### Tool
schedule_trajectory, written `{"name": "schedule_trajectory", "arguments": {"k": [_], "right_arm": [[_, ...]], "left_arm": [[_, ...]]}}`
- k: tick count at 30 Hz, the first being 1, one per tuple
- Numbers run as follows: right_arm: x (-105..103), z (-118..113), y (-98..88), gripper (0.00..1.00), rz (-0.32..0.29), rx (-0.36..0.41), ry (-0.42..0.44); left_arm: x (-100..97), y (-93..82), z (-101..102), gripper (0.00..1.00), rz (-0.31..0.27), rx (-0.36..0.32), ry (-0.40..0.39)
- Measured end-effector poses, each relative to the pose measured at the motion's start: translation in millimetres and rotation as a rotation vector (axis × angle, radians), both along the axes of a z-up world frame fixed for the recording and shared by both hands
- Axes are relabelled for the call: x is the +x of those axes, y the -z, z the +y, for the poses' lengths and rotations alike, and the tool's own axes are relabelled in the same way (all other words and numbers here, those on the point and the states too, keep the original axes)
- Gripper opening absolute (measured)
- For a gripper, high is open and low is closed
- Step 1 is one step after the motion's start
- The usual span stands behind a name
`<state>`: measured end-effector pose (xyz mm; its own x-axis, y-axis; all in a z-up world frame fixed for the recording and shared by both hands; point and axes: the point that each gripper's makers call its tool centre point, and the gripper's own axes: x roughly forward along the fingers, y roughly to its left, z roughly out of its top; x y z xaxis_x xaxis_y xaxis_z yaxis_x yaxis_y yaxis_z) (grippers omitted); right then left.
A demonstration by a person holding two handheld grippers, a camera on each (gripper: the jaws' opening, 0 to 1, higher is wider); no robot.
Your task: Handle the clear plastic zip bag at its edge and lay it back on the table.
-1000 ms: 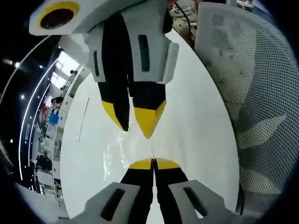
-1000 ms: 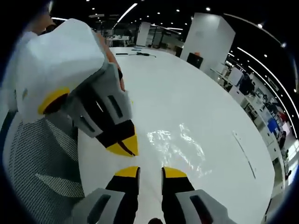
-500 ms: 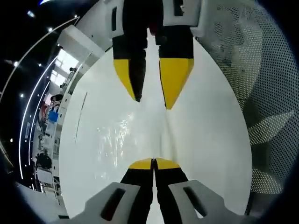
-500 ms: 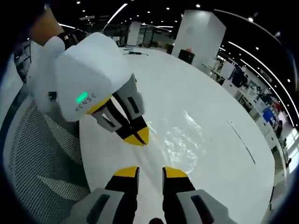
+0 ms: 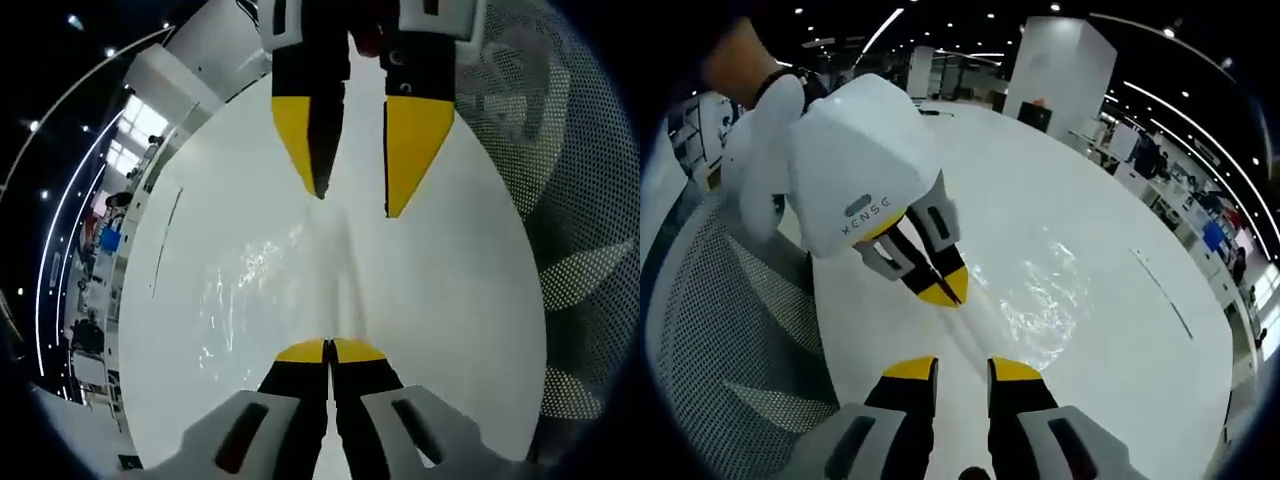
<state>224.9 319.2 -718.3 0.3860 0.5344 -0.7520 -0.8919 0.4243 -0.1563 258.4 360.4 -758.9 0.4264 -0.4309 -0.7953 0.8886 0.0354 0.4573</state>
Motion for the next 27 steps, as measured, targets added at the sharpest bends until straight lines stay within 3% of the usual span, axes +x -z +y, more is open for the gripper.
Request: {"name": "schedule_trajectory", "arguments": {"k": [9, 15, 20, 27], "right_arm": [[5.1, -1.4, -4.5, 0.18, 0.001, 0.018, 0.032], [8.4, -1.0, -4.3, 0.20, 0.010, 0.063, 0.087], [4.6, -2.3, -6.9, 0.24, 0.026, 0.094, 0.127], [11.1, -10.8, -4.5, 0.29, 0.029, 0.141, 0.190]], "left_arm": [[2.5, -0.5, 2.1, 0.00, 0.036, -0.017, -0.044], [3.0, -6.0, 4.7, 0.01, 0.068, -0.066, -0.100], [-3.2, -9.6, 3.4, 0.11, 0.134, -0.149, -0.159], [-9.3, -9.7, 13.0, 0.16, 0.166, -0.216, -0.247]]}}
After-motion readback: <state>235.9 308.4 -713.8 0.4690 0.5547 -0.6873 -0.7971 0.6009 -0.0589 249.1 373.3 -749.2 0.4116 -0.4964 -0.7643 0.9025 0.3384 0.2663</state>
